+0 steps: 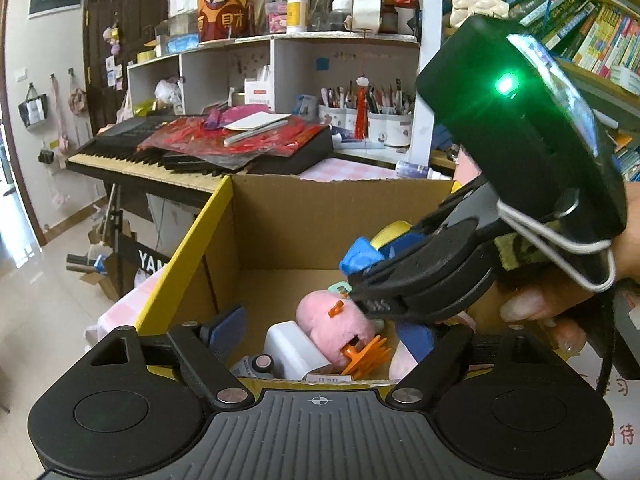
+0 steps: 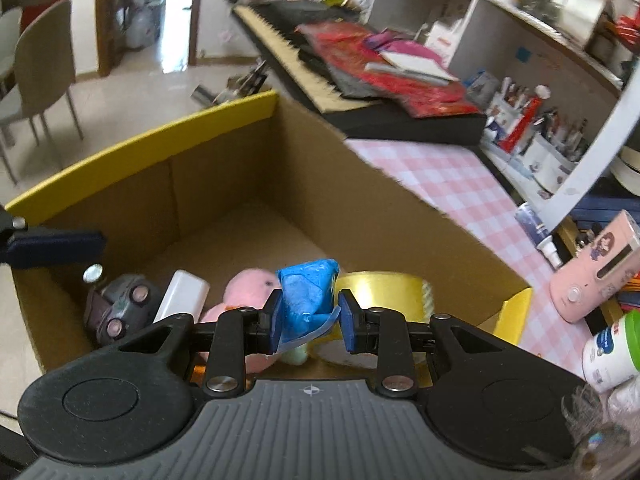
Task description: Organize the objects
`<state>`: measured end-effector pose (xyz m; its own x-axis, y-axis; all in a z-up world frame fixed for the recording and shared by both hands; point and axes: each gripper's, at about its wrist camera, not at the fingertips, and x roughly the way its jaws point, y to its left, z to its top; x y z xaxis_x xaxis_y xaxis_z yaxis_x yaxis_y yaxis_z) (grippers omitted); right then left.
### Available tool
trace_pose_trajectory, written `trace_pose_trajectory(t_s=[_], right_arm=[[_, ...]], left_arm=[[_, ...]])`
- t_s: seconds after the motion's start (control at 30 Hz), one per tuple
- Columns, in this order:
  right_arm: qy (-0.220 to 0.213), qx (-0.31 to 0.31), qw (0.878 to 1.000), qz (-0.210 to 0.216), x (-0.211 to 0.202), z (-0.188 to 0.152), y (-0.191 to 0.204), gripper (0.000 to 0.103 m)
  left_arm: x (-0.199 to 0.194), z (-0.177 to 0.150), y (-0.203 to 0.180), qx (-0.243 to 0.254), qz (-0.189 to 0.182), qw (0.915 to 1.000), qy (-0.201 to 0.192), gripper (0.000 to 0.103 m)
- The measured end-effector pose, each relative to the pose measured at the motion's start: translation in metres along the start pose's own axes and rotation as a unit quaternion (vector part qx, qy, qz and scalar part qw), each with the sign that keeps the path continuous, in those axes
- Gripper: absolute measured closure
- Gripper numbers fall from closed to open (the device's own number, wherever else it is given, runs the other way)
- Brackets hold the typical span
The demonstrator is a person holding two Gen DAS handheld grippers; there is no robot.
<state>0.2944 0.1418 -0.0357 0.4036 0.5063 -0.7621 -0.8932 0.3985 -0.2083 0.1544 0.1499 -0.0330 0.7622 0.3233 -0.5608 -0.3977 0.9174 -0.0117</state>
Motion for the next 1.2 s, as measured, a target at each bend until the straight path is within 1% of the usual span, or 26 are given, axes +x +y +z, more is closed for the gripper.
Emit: trace_pose_trajectory(t_s=[0.03, 0.1, 0.2, 0.23, 0.3, 0.37, 0.47, 0.53, 0.57, 0.63, 0.7, 0.83, 0.9, 1.0, 1.13, 1.2], right_arm=[[0.002, 0.0, 1.0, -0.002, 0.0, 0.0, 0.0, 0.075], [-0.003, 0.015, 1.0, -0.003, -0.005, 0.0, -0.002, 0.067], [-0.019, 0.04, 0.999, -0.003, -0.02, -0.001, -0.005, 0.061], [-0.026, 0.048, 0.998, -0.008, -0.026, -0.001, -0.005, 0.06], [-0.039, 0.059, 0.997, -0.017, -0.037, -0.002, -0.003, 0.051], [-0.057, 0.074, 0.995, -0.029, -0.051, -0.004, 0.001, 0.046], [-0.086, 0.095, 0.99, -0.053, -0.074, -0.01, 0.008, 0.036], [-0.106, 0.112, 0.985, -0.074, -0.089, -0.016, 0.011, 0.029], [-0.117, 0.124, 0.981, -0.089, -0.098, -0.02, 0.014, 0.025], [-0.133, 0.151, 0.973, -0.112, -0.114, -0.029, 0.016, 0.024], [-0.145, 0.176, 0.965, -0.132, -0.127, -0.037, 0.019, 0.02], [-0.169, 0.227, 0.941, -0.185, -0.155, -0.06, 0.029, 0.014], [-0.173, 0.248, 0.93, -0.207, -0.164, -0.071, 0.034, 0.009], [-0.169, 0.282, 0.912, -0.245, -0.179, -0.093, 0.048, 0.005], [-0.143, 0.336, 0.886, -0.286, -0.191, -0.124, 0.066, 0.0], [-0.126, 0.351, 0.878, -0.3, -0.194, -0.137, 0.076, 0.0]], left_arm=[[-0.001, 0.0, 0.001, -0.001, -0.001, 1.0, -0.002, 0.019], [-0.005, -0.001, 0.003, -0.001, -0.003, 1.0, -0.005, 0.019], [-0.011, -0.002, 0.006, -0.005, -0.006, 0.9999, -0.008, 0.018], [-0.013, -0.003, 0.007, -0.006, -0.007, 0.9999, -0.009, 0.018], [-0.019, -0.003, 0.01, -0.009, -0.009, 0.9998, -0.014, 0.015], [-0.026, -0.003, 0.014, -0.013, -0.013, 0.9996, -0.022, 0.012], [-0.034, -0.003, 0.018, -0.015, -0.02, 0.9993, -0.029, 0.008], [-0.041, -0.004, 0.021, -0.015, -0.022, 0.999, -0.036, 0.007], [-0.044, -0.005, 0.022, -0.014, -0.022, 0.999, -0.037, 0.006], [-0.052, -0.007, 0.025, -0.014, -0.023, 0.9988, -0.04, 0.005], [-0.059, -0.01, 0.027, -0.015, -0.024, 0.9986, -0.044, 0.005], [-0.075, -0.017, 0.032, -0.012, -0.025, 0.9985, -0.047, 0.004], [-0.083, -0.022, 0.035, -0.013, -0.024, 0.9985, -0.047, 0.003], [-0.094, -0.028, 0.039, -0.018, -0.02, 0.9987, -0.044, 0.003], [-0.108, -0.038, 0.044, -0.037, -0.013, 0.9985, -0.038, 0.002], [-0.115, -0.043, 0.046, -0.049, -0.015, 0.9981, -0.036, 0.002]])
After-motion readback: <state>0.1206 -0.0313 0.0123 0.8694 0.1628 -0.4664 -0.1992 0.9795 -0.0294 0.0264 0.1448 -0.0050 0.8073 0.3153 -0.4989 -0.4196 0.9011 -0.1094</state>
